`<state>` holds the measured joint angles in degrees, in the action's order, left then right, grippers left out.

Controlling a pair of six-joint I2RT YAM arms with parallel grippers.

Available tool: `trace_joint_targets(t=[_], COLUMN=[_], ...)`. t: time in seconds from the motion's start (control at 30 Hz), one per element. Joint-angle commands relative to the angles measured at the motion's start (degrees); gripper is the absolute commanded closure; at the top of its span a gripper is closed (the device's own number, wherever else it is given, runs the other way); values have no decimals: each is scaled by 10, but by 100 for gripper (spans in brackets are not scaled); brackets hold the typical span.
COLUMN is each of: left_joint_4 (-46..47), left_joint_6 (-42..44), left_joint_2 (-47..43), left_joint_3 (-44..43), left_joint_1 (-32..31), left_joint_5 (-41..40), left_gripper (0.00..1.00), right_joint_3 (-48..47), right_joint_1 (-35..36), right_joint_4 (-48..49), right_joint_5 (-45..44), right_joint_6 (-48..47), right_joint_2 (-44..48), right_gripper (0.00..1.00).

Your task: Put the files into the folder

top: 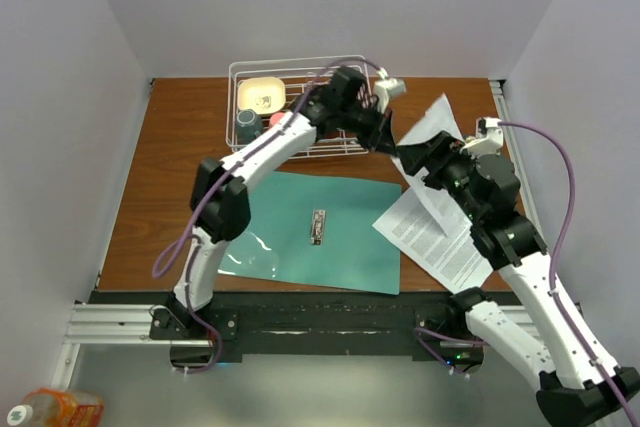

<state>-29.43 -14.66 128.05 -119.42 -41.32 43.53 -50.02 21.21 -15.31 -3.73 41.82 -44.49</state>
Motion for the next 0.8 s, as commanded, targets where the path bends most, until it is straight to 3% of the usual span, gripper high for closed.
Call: trace_joint_targets(t=[0.0, 0.13, 0.27, 0.43, 0.57, 0.77], left_joint_4=[31, 136, 193, 187, 212, 235], left_joint_6=[-24, -105, -158, -154, -188, -238], left_joint_2=[-118, -242, -329, -390, -398, -390], left_joint_3=[-36, 90, 230, 371, 420, 374], left_joint_1=[67, 168, 273, 310, 310, 310], left_joint_5=[-7, -19, 3, 11, 42, 51], left_gripper=[100, 100, 100, 100, 100, 100], right_joint_3=[1, 28, 63, 81, 43, 80], right_joint_1=[1, 1, 3, 31, 80, 113], right_joint_4=[29, 114, 308, 514, 528, 497], right_joint_5=[100, 176, 216, 218, 199, 188], right_joint_6=[-7, 54, 165, 287, 272, 246], right_joint_2=[5, -16, -94, -217, -287, -295], right_gripper=[18, 18, 18, 18, 18, 18])
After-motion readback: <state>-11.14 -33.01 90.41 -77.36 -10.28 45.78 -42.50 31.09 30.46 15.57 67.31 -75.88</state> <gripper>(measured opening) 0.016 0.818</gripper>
